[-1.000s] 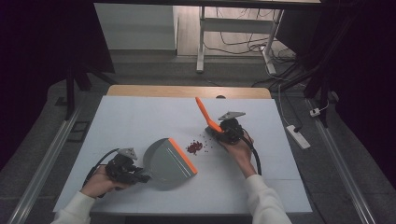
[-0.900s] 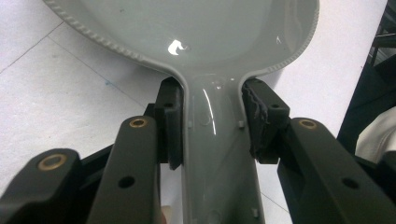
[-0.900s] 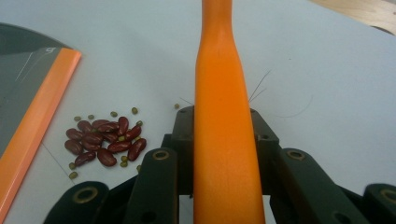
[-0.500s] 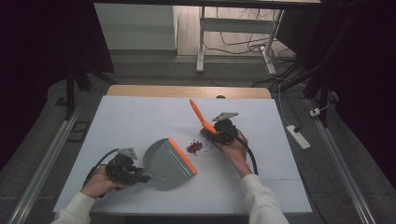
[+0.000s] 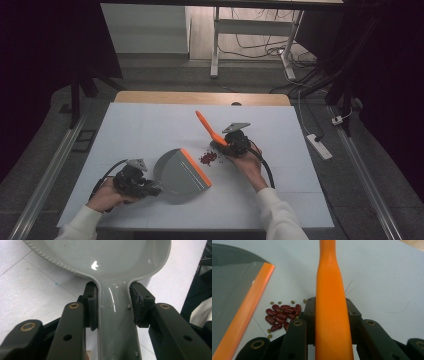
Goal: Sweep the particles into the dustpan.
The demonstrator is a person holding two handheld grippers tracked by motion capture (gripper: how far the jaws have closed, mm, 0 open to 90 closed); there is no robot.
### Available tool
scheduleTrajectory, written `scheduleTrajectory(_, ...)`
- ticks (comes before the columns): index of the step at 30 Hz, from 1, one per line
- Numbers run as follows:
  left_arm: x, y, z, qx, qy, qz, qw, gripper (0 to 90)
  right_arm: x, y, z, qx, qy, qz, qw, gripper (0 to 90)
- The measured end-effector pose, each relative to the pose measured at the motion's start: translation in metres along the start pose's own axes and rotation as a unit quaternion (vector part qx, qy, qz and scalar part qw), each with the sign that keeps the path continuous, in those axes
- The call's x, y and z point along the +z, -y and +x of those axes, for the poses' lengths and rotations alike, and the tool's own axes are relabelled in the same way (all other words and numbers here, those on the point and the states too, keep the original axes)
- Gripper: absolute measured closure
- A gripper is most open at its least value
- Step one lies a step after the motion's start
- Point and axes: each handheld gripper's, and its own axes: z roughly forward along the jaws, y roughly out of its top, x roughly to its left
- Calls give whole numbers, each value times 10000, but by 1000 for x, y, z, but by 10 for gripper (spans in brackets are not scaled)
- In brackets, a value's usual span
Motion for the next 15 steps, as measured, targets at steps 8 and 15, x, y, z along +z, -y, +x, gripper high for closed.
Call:
scheduleTrajectory(8, 1, 0, -1, 8, -3, 0, 10000, 610, 2, -2, 9, -125, -46, 27, 9999, 692)
scheduleTrajectory(15, 2, 0, 0, 12, 9, 7, 10000, 610, 4, -4, 16, -167, -142, 14, 9998, 691)
